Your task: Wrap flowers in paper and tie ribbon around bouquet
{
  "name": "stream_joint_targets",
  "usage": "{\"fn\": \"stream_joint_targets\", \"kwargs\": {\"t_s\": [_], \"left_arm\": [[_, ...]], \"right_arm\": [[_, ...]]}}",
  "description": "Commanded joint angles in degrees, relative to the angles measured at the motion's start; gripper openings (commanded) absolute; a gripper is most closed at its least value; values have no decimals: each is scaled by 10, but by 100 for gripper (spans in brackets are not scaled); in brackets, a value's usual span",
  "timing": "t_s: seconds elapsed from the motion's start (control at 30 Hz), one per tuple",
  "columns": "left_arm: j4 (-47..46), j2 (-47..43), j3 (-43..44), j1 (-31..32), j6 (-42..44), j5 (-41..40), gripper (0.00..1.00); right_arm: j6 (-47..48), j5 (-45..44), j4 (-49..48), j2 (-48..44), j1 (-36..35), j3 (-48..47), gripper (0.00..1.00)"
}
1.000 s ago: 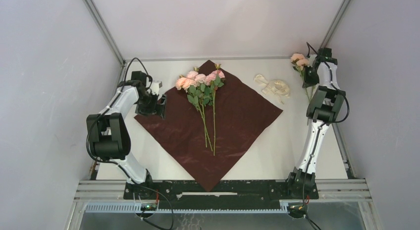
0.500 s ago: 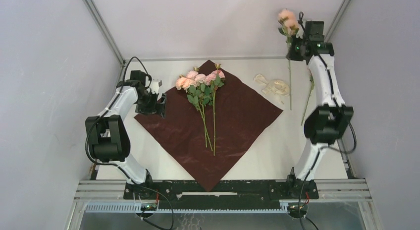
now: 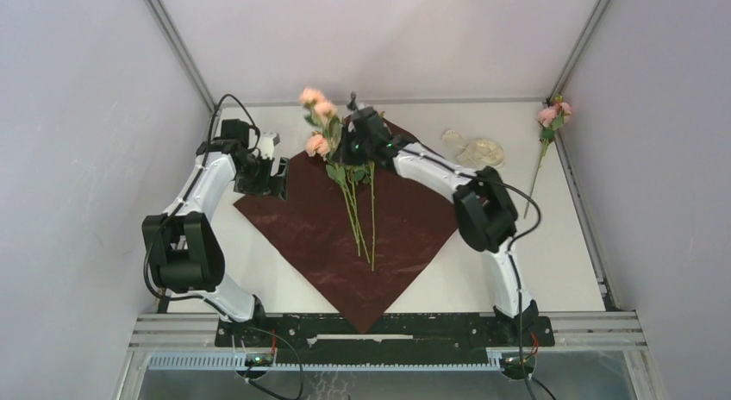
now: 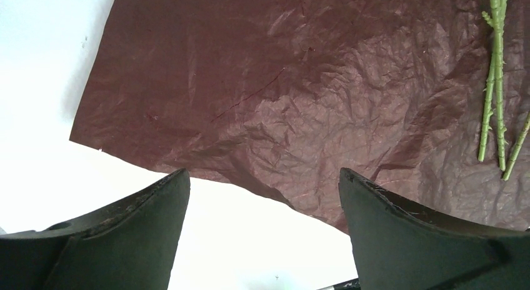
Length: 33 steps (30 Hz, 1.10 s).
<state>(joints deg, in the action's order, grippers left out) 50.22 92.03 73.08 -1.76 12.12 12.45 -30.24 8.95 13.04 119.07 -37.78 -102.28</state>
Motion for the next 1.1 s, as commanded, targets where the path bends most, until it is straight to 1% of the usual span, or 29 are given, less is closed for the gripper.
{"fn": "stream_joint_targets", "kwargs": {"t_s": [0.0, 0.1, 0.13, 0.17, 0.23, 0.27, 0.33, 0.37, 0.4, 0.43, 0.53, 0.57, 0.63, 0.7, 0.8, 0.83, 0.93, 1.07], "left_arm": [[-16, -33, 7, 3, 15, 20, 93], [-16, -27, 7, 3, 15, 23, 93], [-16, -25, 8, 3, 15, 23, 93], [-16, -24, 9, 3, 14, 22, 93], [-14, -20, 10, 3, 15, 23, 93], [-13, -21, 10, 3, 15, 24, 93], [-13, -22, 10, 3, 16, 24, 93], [-13, -22, 10, 3, 16, 25, 93], [-13, -22, 11, 3, 16, 25, 93], [-12, -20, 11, 3, 15, 24, 93], [-8, -17, 17, 3, 14, 25, 93], [-7, -16, 18, 3, 14, 24, 93], [-6, -16, 19, 3, 13, 23, 93], [-6, -17, 18, 3, 13, 21, 93], [-6, -17, 16, 3, 14, 14, 93], [-6, -17, 16, 3, 14, 13, 93], [-7, -14, 16, 3, 15, 10, 93], [-7, -3, 18, 3, 14, 6, 93]], "right_arm": [[-54, -27, 0, 41, -3, -26, 0], [-35, -45, 10, 44, -3, -8, 0], [-22, -34, 16, 45, -2, -6, 1], [-8, -12, 32, 49, -1, -10, 11], [20, 12, 102, 52, 7, -29, 37], [27, 8, 127, 44, 17, -26, 50], [41, -12, 143, -1, 40, 13, 62], [49, -23, 141, -32, 57, 39, 72], [56, -36, 139, -67, 76, 64, 91], [62, -56, 145, -97, 101, 85, 98], [89, -100, 174, -174, 200, 135, 100], [98, -103, 194, -177, 248, 141, 100], [114, -115, 253, -162, 339, 131, 100], [136, -123, 285, -134, 425, 121, 100], [152, -66, 303, -82, 525, 86, 100], [158, -55, 312, -62, 548, 67, 100], [182, -51, 334, -5, 587, 3, 98], [209, -61, 364, 75, 603, -69, 88]]}}
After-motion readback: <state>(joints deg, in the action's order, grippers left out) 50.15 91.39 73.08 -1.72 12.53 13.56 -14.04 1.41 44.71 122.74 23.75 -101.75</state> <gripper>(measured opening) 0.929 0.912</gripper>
